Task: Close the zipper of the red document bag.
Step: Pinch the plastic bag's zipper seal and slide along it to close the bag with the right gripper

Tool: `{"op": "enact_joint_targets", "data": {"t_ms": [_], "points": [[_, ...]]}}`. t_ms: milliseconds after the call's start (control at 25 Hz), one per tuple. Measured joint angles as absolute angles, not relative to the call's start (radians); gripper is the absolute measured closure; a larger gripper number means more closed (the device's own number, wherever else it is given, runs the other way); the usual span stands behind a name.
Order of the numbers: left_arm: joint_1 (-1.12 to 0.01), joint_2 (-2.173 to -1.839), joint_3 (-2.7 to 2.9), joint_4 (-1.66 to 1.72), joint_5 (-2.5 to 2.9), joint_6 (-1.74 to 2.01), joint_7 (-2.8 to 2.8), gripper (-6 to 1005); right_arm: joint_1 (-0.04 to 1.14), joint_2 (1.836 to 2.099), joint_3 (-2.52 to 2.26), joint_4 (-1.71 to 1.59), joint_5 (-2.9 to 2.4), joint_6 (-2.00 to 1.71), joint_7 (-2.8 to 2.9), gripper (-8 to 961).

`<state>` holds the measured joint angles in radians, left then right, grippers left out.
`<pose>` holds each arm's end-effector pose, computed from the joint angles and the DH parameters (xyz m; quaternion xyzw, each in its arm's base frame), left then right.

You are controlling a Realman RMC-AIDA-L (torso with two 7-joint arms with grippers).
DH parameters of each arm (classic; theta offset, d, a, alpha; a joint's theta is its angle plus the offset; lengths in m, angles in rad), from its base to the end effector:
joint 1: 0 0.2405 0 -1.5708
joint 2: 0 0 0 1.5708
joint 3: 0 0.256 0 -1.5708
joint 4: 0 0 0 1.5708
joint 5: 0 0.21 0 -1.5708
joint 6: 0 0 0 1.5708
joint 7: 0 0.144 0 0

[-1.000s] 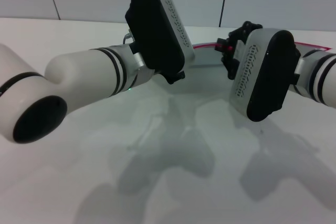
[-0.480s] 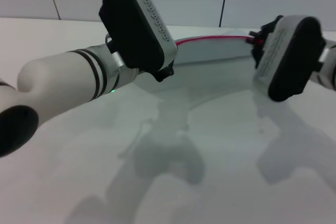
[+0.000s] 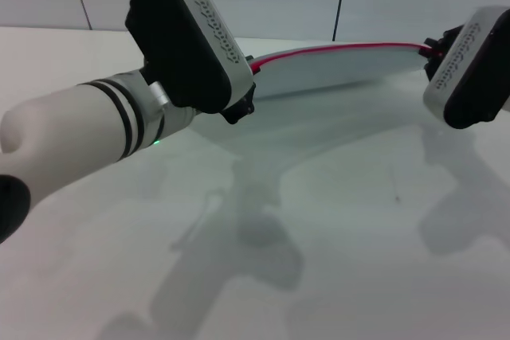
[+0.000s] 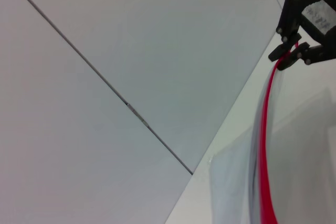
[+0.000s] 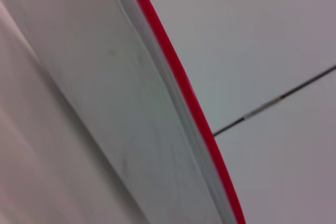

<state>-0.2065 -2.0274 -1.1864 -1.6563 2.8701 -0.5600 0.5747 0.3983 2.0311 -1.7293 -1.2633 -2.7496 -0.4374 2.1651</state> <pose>-0.1392 0.3406 -0.0228 -0.8973 -0.0028 0.0130 0.4412 0.1953 0.4075 -0.0069 -0.8738 -0.0672 -0.1192 0.4667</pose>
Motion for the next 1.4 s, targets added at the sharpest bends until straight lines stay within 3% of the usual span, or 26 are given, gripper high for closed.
{"op": "enact_joint_targets", "data": {"t_ms": [1400], "points": [[-0.164,-2.028,-1.198,-1.71,2.87,-0.575,0.587,796,0.4,2.031,-1.635,-1.229,-2.783,-0.433,2.162,838]]}}
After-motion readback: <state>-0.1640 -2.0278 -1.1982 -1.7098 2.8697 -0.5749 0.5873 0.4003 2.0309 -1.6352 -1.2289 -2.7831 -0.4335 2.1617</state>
